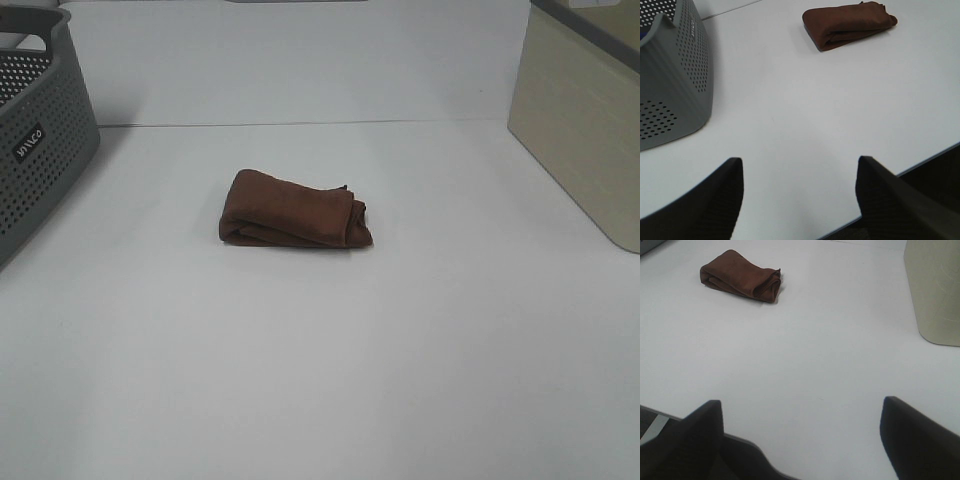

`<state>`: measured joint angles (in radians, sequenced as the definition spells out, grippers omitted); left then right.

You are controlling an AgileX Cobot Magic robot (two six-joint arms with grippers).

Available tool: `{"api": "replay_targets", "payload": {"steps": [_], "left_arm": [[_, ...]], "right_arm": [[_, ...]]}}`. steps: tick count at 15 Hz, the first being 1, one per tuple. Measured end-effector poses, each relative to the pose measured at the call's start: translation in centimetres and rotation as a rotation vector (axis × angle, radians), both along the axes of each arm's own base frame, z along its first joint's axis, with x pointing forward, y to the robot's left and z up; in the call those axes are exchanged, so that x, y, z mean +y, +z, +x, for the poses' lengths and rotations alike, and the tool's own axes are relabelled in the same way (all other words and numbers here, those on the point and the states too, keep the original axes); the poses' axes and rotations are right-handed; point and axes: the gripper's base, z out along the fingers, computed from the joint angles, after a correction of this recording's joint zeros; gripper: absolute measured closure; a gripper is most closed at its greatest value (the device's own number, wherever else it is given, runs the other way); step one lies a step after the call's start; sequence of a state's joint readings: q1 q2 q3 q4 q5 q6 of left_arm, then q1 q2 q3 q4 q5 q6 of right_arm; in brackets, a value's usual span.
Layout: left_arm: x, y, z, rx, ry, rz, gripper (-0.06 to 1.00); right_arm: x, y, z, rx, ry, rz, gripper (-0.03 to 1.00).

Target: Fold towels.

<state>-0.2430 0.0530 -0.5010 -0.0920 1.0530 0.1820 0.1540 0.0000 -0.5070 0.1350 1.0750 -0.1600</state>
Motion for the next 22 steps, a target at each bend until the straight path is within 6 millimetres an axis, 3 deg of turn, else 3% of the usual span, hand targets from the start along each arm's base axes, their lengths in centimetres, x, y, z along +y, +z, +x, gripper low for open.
{"api": "replay_targets", "payload": {"steps": [6,9,12,22], "left_arm": [[0.01,0.0,0.07,-0.001,0.109,-0.002,0.32],[0.06,0.0,-0.31,-0.03,0.199,-0.005,0.32],[0.08,-0.01,-0.73,-0.057,0.206,-0.008,0.32],[0.08,-0.01,-0.73,-0.057,0.206,-0.008,0.32]], "right_arm": [[0.01,-0.02,0.04,0.003,-0.005,0.0,0.16],[0.22,-0.02,0.19,0.004,-0.131,0.005,0.16],[0.33,-0.02,0.3,0.004,-0.222,0.006,0.16],[0.35,-0.04,0.26,0.002,-0.219,0.008,0.16]]}}
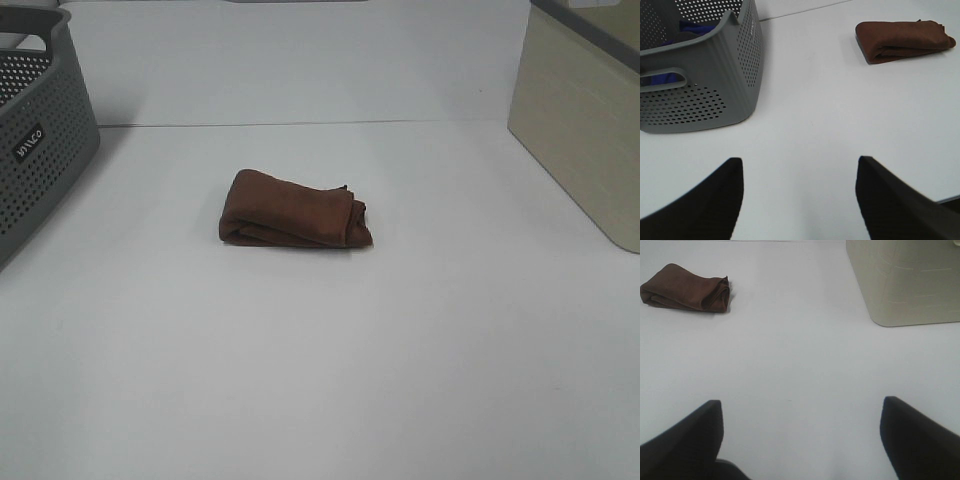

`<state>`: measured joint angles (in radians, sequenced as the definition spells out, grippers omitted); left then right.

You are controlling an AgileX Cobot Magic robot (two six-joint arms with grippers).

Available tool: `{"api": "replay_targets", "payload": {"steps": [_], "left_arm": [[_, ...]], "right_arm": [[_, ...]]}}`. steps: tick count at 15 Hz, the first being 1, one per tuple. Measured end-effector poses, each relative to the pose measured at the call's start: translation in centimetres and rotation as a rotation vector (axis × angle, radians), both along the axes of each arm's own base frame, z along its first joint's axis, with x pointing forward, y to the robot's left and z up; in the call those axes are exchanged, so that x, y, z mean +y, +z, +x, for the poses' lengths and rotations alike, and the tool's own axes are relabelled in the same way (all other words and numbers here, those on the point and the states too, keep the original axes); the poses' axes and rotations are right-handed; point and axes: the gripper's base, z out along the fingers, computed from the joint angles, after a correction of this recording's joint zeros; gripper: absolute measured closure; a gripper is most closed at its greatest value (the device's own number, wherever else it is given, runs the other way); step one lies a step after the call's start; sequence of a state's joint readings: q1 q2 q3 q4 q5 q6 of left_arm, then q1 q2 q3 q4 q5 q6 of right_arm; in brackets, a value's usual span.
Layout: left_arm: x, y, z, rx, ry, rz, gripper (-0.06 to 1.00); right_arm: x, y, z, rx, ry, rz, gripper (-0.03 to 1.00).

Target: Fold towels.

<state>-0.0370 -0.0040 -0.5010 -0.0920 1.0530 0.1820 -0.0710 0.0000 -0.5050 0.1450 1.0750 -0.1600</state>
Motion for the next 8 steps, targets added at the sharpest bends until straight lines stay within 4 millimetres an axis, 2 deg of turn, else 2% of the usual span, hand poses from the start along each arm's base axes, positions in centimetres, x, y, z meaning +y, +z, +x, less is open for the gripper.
{"api": "replay_targets", "payload": {"steps": [8], "left_arm": [[0.0,0.0,0.0,0.0,0.0,0.0,0.32]], "right_arm": [[0.0,0.0,0.0,0.0,0.0,0.0,0.16]]}}
